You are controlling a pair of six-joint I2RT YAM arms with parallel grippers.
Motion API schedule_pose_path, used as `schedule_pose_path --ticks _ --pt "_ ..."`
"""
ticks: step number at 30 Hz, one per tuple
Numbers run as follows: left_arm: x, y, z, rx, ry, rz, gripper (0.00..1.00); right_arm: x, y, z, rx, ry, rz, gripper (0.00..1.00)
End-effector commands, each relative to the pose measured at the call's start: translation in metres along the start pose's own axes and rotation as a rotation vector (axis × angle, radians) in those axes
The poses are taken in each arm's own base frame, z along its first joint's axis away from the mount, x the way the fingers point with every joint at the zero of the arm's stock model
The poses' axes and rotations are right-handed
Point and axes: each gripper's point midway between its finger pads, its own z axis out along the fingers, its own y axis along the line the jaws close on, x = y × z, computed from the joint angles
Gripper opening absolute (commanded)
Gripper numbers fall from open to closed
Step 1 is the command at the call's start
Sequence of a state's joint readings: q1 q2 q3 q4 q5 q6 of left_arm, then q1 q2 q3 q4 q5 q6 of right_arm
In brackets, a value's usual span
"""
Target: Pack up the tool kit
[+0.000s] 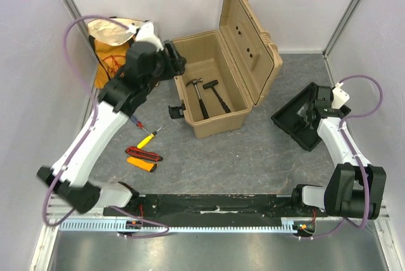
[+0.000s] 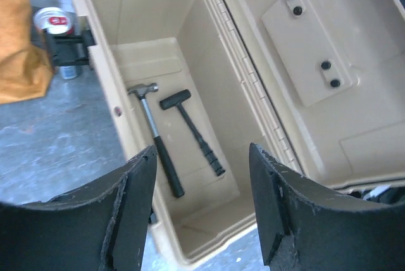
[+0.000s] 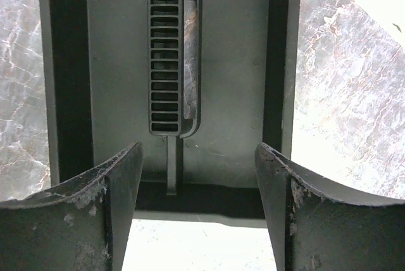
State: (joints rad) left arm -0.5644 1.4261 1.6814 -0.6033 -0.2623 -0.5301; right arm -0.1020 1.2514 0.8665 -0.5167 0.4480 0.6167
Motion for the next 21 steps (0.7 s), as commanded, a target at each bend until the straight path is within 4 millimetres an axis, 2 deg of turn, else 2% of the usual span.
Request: schedule_pose_path --ticks 1,4,7,9,14,21 --pt "0.038 0.04 -0.012 -0.054 0.023 0.163 0.66 -0.024 0.012 0.008 -0.014 -0.083 0.016 0.77" --pt "0.05 0.057 -0.024 -0.055 -0.021 0.187 0.67 -0.025 0.018 0.017 -0.011 -0.08 0.019 0.77" --pt "0.053 0.08 -0.031 -0.115 -0.11 0.19 0.68 -0.029 0.028 0.025 -0.03 -0.084 0.031 0.77" --pt "0.048 0.088 -0.038 -0.143 -0.158 0.164 0.7 -0.027 0.03 0.033 -0.015 -0.078 0.035 0.76" --pt "0.037 0.089 -0.049 -0.139 -0.215 0.162 0.71 -0.017 0.033 0.054 0.022 -0.037 0.03 0.75" --pt "0.042 0.091 -0.046 -0.143 -0.205 0.159 0.72 -0.001 0.034 0.075 0.058 0.001 0.028 0.59"
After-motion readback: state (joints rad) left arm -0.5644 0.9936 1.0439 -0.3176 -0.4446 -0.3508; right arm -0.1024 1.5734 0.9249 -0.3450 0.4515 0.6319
